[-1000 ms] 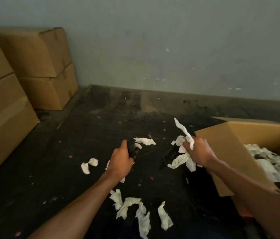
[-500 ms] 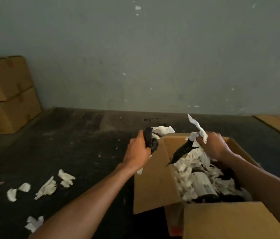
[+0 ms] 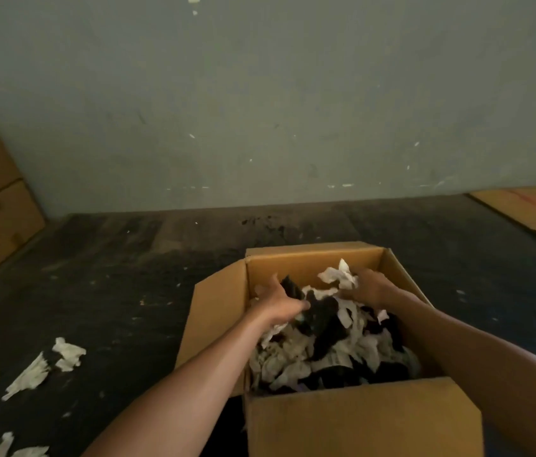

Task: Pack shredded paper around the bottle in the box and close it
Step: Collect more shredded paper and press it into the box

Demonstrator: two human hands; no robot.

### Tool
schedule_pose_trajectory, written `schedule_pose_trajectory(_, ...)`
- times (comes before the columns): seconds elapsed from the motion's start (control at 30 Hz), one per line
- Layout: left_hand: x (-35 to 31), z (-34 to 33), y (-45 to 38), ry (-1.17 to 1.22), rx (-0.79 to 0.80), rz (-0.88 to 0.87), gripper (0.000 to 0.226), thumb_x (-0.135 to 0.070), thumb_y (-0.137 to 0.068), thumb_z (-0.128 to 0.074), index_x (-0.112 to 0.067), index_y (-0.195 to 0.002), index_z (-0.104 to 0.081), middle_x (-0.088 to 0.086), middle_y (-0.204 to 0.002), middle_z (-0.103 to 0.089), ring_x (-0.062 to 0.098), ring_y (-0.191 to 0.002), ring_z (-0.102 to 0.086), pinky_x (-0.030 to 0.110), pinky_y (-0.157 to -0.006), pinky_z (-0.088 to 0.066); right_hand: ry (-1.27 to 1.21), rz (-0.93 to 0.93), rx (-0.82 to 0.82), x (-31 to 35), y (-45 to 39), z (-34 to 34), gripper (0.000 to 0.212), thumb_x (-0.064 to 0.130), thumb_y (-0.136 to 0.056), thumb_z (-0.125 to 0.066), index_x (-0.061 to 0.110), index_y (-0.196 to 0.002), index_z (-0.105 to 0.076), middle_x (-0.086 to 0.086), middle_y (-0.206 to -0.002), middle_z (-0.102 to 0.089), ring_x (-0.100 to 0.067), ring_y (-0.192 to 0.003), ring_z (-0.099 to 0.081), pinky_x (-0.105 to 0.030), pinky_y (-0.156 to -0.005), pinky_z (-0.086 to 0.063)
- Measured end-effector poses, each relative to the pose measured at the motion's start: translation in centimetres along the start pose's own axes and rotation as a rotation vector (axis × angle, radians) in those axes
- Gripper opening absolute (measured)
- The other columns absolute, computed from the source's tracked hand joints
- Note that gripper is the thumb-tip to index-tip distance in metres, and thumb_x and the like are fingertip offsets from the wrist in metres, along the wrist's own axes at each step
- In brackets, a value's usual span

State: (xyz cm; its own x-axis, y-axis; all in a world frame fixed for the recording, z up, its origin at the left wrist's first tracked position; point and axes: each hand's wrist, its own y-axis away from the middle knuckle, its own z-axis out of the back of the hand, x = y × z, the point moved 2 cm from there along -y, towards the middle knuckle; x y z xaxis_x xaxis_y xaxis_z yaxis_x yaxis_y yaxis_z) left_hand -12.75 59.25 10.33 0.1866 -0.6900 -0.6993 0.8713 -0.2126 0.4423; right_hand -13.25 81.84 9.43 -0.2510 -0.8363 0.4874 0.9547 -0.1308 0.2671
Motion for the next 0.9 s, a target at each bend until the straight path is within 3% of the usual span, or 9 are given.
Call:
schedule_pose_trajectory(0.1,0.0,-0.3,-1.4,-0.055,0.053,-0.021,0.099,-0.048,-0.089,-0.063,-0.03,-0.156,0.007,0.012,-0.164,0.006,0.035,-0.149,-0.01,0.045,-0.117,-0.02,-0.078,0.039,0.027,-1.4,-1.8,1.3,0.059,0.046,-0.071,-0.078,0.023,-0.12,-0.056,0.0,-0.118,-0.063,-0.025,-0.112,-0.061,-0.043,-0.094,-0.052)
schedule_pose_trajectory(0.2,0.7,-1.4,-2.9,-0.106,0.048,-0.093,0.081,-0.058,-0.093,-0.047,-0.036,-0.156,-0.001,0.007,-0.166,0.005,0.035,-0.15,-0.006,0.052,-0.119,-0.016,-0.019,0.023,0.132,-2.2,-2.5,1.2,0.087,0.051,-0.076,-0.075,0.029,-0.148,-0.032,-0.009,-0.155,-0.03,-0.033,-0.138,-0.037,-0.052,-0.11,-0.037)
schedule_pose_trajectory(0.3,2.5,-3.9,-4.4,-0.307,0.14,-0.06,0.084,-0.075,-0.088,-0.032,-0.04,-0.155,0.004,0.002,-0.165,0.015,0.034,-0.151,0.01,0.057,-0.119,-0.003,0.272,0.009,0.269,-3.6,-4.0,-2.1,0.083,0.067,-0.09,-0.042,0.035,-0.155,-0.001,-0.009,-0.164,0.011,-0.041,-0.149,0.001,-0.055,-0.119,-0.011)
schedule_pose_trajectory(0.4,5.1,-6.5,-5.8,-0.567,0.238,0.04,0.095,-0.089,-0.075,-0.02,-0.043,-0.152,0.013,-0.001,-0.162,0.024,0.034,-0.149,0.019,0.061,-0.117,0.006,0.396,0.026,0.401,-4.9,-5.0,-5.5,0.075,0.072,-0.091,-0.012,0.034,-0.155,0.002,-0.002,-0.161,0.022,-0.037,-0.147,0.02,-0.059,-0.119,0.001)
schedule_pose_trajectory(0.53,7.7,-8.6,-7.7,-0.684,0.269,0.073,0.088,-0.082,-0.081,-0.014,-0.04,-0.152,0.016,0.0,-0.161,0.027,0.032,-0.147,0.025,0.06,-0.116,0.01,0.389,0.01,0.454,-6.5,-6.0,-8.3,0.062,0.048,-0.101,-0.018,0.029,-0.156,0.004,0.002,-0.16,0.024,-0.035,-0.147,0.021,-0.058,-0.119,0.004)
schedule_pose_trajectory(0.63,8.4,-9.0,-8.6,-0.726,0.276,0.101,0.085,-0.077,-0.083,-0.013,-0.039,-0.151,0.02,0.002,-0.16,0.028,0.034,-0.146,0.027,0.062,-0.116,0.009,0.425,0.003,0.495,-7.8,-7.2,-10.0,0.065,0.044,-0.098,-0.022,0.033,-0.154,0.01,-0.001,-0.158,0.033,-0.038,-0.147,0.019,-0.061,-0.118,-0.002)
schedule_pose_trajectory(0.7,8.1,-8.6,-8.3,-0.739,0.26,0.119,0.084,-0.074,-0.085,-0.02,-0.04,-0.149,0.022,0.005,-0.162,0.024,0.036,-0.147,0.023,0.062,-0.116,0.004,0.42,0.02,0.503,-7.8,-7.6,-9.9,0.063,0.045,-0.098,-0.019,0.032,-0.154,0.007,-0.004,-0.16,0.03,-0.04,-0.147,0.017,-0.063,-0.117,-0.005)
schedule_pose_trajectory(0.8,6.1,-7.0,-6.7,-0.818,0.233,0.052,0.078,-0.053,-0.097,-0.038,-0.035,-0.154,0.012,0.012,-0.165,0.01,0.038,-0.15,0.005,0.058,-0.119,-0.007,0.371,0.112,0.421,-5.4,-6.1,-6.7,0.064,0.05,-0.099,-0.027,0.028,-0.156,-0.009,-0.004,-0.165,0.001,-0.035,-0.15,0.001,-0.057,-0.118,-0.011)
schedule_pose_trajectory(0.9,4.2,-4.9,-5.1,-0.847,0.209,-0.001,0.071,-0.054,-0.097,-0.038,-0.033,-0.156,-0.007,0.011,-0.165,-0.003,0.037,-0.15,-0.009,0.054,-0.119,-0.016,0.263,0.134,0.344,-3.2,-4.2,-3.1,0.068,0.046,-0.097,-0.047,0.021,-0.154,-0.02,-0.002,-0.159,-0.025,-0.029,-0.145,-0.026,-0.046,-0.117,-0.026)
